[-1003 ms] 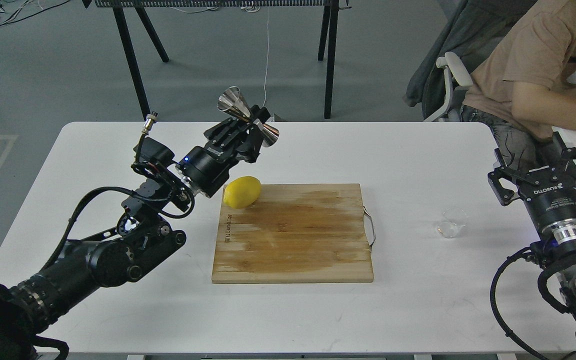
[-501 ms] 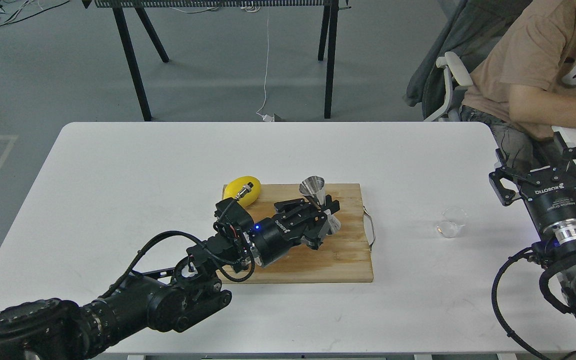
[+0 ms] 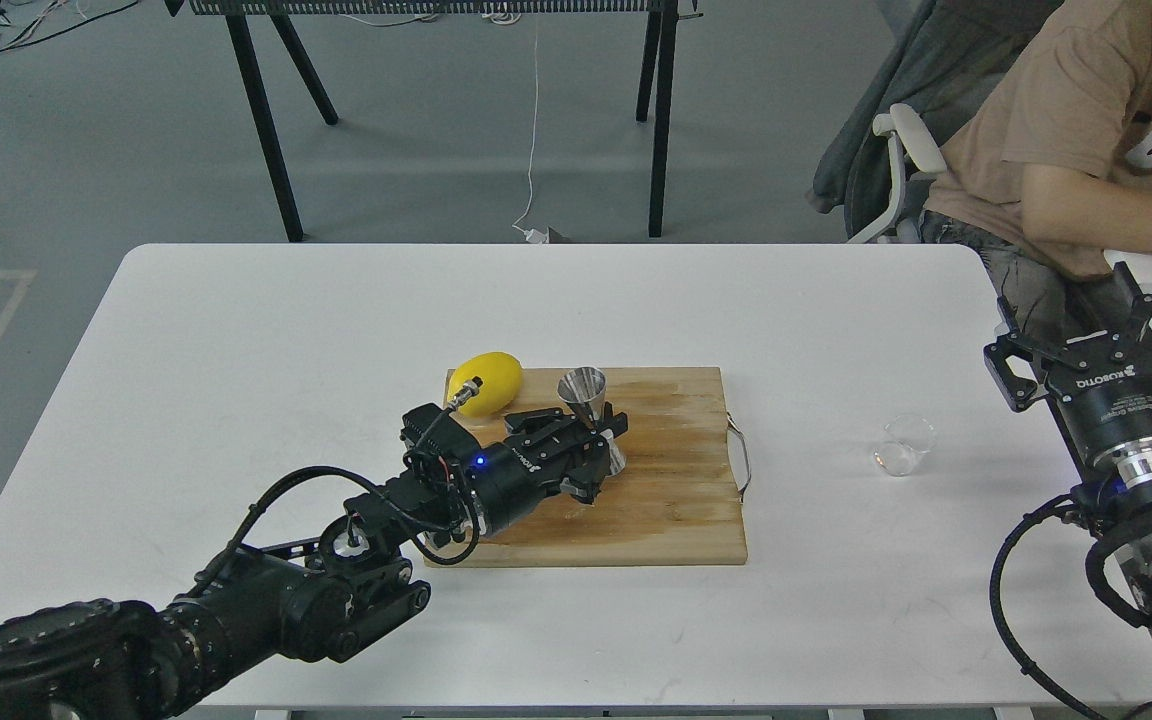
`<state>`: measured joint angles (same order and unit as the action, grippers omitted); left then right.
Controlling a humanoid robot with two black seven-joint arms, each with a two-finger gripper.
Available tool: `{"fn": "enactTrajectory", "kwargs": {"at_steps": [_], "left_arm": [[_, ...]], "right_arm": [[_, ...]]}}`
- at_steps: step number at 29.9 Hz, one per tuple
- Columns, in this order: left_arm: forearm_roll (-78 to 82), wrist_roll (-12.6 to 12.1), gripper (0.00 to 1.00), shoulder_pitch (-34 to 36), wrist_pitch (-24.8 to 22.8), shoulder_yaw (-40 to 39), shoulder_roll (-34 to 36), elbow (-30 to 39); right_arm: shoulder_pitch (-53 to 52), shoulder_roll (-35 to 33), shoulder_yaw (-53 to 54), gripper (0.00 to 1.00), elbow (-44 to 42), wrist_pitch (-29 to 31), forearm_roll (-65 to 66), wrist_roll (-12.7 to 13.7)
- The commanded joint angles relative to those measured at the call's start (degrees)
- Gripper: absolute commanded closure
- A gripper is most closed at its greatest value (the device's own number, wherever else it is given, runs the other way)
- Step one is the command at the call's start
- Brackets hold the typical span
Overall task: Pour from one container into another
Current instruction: 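Lower the jigger upright onto the board beside the lemon and open the left gripper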
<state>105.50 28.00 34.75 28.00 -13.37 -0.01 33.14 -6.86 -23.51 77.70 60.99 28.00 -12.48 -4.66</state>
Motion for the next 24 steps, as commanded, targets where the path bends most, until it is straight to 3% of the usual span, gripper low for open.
{"fn": "enactTrajectory", "kwargs": {"at_steps": [1, 24], "left_arm": [[0.1, 0.0, 0.84, 0.0, 0.0, 0.0, 0.0, -0.2], [0.1, 0.0, 0.62, -0.4, 0.0, 0.7, 0.0, -1.0]], "right_arm": [[0.0, 0.0, 0.0, 0.01, 0.0, 0.0, 0.0, 0.0], [0.1, 0.0, 0.0, 0.01, 0.0, 0.0, 0.0, 0.0]]}}
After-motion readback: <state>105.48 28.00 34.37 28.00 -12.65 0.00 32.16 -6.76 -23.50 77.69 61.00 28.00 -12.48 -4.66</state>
